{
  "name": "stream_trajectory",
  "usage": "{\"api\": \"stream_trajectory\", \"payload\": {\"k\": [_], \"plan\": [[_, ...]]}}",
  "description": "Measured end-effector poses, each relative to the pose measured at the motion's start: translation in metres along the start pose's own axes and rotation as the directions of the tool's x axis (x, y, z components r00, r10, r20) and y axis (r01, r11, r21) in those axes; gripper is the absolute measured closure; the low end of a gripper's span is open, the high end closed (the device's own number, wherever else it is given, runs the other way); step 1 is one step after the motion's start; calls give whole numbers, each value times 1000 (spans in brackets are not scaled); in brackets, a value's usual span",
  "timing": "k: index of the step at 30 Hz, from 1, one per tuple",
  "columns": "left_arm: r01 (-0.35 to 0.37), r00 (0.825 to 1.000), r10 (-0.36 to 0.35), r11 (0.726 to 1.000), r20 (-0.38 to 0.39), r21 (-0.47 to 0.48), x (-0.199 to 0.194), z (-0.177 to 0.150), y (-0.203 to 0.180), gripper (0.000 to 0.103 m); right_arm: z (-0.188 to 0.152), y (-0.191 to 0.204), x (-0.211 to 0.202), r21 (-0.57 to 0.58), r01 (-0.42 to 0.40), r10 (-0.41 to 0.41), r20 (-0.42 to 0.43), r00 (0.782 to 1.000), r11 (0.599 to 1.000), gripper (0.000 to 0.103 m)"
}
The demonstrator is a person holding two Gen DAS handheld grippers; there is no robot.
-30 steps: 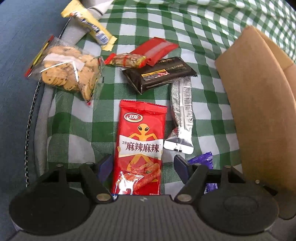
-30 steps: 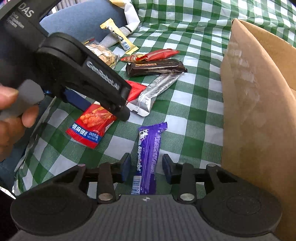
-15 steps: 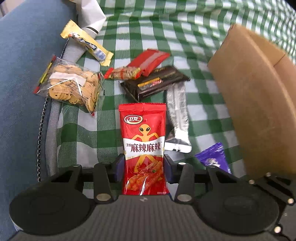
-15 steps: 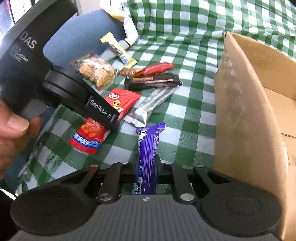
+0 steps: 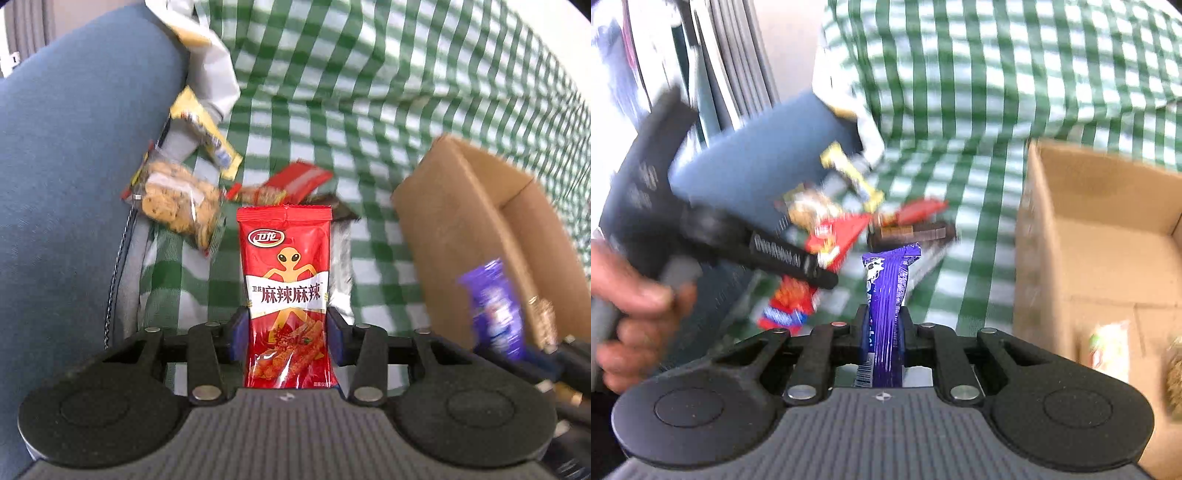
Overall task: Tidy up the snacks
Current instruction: 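Carry the chocolate bar and red pack with both tools over the box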
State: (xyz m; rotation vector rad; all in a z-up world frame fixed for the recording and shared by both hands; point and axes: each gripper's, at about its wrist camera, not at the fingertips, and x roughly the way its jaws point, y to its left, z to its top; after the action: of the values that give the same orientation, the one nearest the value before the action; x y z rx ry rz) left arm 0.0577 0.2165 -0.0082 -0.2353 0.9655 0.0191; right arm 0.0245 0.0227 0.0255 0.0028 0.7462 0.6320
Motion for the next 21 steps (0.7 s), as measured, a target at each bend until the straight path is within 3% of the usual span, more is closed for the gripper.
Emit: {"api": "stream_trajectory", "payload": {"k": [4, 9, 13, 17, 21], "plan": [[26, 997, -27, 1000, 70, 14, -16, 0, -11, 55, 18, -9, -33, -7, -26, 26, 100, 995, 1000, 88], [31, 987, -42, 997, 153, 71, -31, -2, -33, 55, 31, -53, -74, -44, 0, 8, 192, 981, 999, 88], [38, 980, -55, 995, 190, 94, -36, -3, -49, 55, 27, -96, -85, -21, 16, -12, 206, 979, 1000, 88], [52, 968, -79, 992, 238, 118, -39, -1, -65, 55, 15, -134, -95, 124, 32, -60, 227, 972, 992, 88], [70, 951, -104, 990, 291, 126, -42, 2, -79, 55, 9, -148, -104, 139, 68, -100, 240, 966, 988, 88]]}}
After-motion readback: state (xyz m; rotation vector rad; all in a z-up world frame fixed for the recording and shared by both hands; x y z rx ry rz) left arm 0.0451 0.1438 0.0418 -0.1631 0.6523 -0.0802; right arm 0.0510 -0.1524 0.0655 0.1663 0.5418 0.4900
